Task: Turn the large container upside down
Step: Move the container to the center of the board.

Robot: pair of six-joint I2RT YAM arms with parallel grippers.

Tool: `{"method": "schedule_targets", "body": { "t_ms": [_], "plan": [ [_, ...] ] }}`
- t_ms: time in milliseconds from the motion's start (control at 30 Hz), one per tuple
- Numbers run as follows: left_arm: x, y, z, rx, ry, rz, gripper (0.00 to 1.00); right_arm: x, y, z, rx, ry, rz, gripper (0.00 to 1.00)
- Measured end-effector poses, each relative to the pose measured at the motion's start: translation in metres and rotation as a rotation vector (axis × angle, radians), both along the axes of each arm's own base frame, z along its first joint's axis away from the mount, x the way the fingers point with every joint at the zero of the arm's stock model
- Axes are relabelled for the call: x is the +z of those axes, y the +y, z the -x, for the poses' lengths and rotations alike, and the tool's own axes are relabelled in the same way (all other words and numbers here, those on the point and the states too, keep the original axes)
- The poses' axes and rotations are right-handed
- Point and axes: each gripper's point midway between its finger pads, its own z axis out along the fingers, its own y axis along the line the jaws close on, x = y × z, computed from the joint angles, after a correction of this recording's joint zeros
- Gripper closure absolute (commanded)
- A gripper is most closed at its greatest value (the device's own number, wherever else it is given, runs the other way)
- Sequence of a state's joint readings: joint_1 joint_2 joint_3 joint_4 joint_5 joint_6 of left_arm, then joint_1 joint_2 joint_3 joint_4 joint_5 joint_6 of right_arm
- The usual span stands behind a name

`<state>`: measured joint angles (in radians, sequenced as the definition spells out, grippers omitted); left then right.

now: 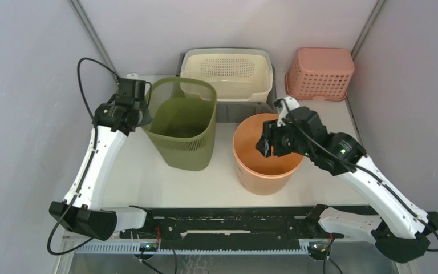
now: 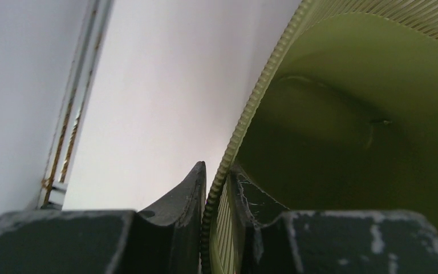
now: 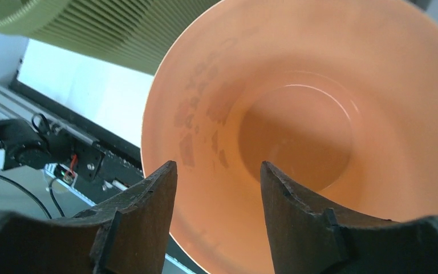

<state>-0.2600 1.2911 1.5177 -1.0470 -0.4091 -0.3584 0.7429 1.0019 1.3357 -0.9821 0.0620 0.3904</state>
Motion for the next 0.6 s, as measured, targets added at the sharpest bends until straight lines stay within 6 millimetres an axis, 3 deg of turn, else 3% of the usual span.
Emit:
{"method": "schedule_targets", "body": {
  "t_ms": [133,333,600],
  "plan": [
    [-0.005,0.028,0.017,0.081,0.006,-0.009,0.75,-0.015,0.023,0.000,0.047,0.027,0.070,0.39],
    [-0.003,0.059,0.043,0.183,-0.034,0.000,0.71,-0.019,0.042,-0.004,0.060,0.028,0.115,0.43],
    [0.001,0.080,0.063,0.261,-0.071,0.011,0.65,-0.019,0.063,-0.006,0.071,0.023,0.139,0.44]
  ]
}}
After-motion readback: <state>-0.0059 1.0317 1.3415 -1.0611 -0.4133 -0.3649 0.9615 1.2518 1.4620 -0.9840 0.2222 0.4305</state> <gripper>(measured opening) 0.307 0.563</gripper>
